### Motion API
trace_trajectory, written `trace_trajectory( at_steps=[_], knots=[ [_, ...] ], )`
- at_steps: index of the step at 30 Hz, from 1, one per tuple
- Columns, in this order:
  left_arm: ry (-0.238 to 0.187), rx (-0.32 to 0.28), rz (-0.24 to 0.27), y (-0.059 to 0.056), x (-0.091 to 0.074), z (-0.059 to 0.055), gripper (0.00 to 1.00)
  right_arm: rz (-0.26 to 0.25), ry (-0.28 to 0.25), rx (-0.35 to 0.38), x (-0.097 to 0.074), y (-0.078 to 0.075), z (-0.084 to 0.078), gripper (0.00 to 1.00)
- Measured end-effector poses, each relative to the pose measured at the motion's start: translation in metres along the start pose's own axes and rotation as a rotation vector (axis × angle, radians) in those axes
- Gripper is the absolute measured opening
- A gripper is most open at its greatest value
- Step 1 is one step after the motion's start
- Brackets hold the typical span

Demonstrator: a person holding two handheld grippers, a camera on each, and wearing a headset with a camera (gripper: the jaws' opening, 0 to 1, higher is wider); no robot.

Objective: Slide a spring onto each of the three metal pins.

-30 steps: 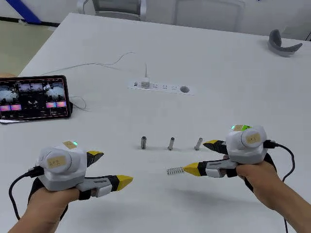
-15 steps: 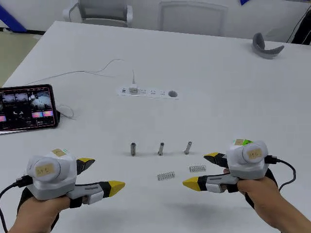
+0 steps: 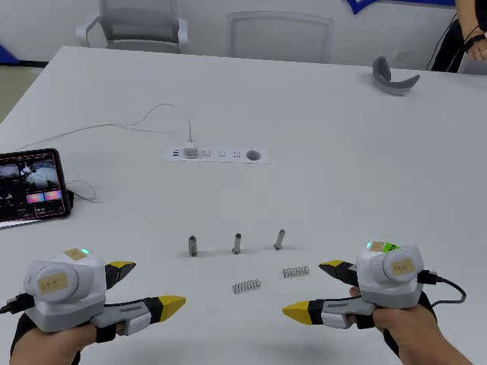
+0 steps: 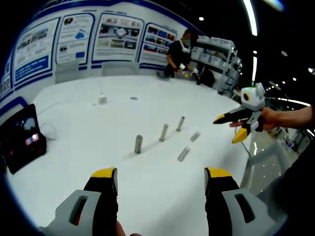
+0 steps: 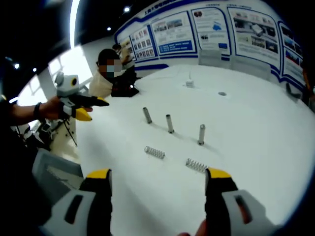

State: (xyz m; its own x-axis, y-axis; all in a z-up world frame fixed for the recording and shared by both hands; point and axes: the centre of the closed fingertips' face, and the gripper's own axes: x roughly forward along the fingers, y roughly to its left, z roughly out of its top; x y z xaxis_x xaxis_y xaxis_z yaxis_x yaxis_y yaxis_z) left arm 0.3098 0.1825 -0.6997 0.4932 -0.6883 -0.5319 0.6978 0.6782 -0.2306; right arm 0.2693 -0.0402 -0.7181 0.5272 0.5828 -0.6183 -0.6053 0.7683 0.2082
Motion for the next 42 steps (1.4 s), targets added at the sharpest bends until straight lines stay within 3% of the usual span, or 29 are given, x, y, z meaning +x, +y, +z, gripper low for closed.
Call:
trace_trajectory(
  at_steps=[8, 25, 33, 42],
  knots=[
    [0.037, 0.042, -0.038, -0.013, 0.013, -0.004, 0.74, -0.009, 0.001, 0.004, -0.006, 0.001, -0.006, 0.81],
    [0.061, 0.085, -0.085, -0.029, 0.034, 0.002, 0.75, -0.021, -0.005, 0.025, -0.014, 0.001, -0.012, 0.82],
    [0.083, 0.134, -0.111, -0.037, 0.047, 0.007, 0.74, -0.022, -0.001, 0.028, -0.017, 0.002, -0.015, 0.82],
    [0.129, 0.234, -0.142, -0.044, 0.063, 0.011, 0.73, -0.025, 0.004, 0.027, -0.019, 0.004, -0.016, 0.82]
  ],
)
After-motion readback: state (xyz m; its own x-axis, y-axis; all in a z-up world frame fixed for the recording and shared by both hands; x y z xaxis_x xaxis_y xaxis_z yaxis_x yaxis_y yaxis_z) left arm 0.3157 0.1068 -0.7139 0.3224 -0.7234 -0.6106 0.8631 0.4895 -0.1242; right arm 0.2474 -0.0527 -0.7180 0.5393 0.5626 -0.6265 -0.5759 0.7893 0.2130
